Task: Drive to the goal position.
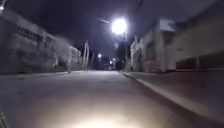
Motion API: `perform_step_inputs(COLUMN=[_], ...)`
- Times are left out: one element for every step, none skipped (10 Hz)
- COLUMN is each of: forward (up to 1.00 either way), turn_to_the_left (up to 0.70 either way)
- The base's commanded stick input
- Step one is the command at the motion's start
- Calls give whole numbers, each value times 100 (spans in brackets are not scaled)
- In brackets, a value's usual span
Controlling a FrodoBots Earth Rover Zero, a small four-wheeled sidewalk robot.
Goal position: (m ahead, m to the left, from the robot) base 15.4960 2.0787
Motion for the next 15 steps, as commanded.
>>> perform_step_inputs(forward=[70, 70, 70, 70, 70, 70, 70, 70, 70, 70, 70, 70, 70, 70, 70], turn_to_the_left=[0, 0, 0, 0, 0, -35, -35, -35, -35, -35, -35, -35, -35, -35, -34])
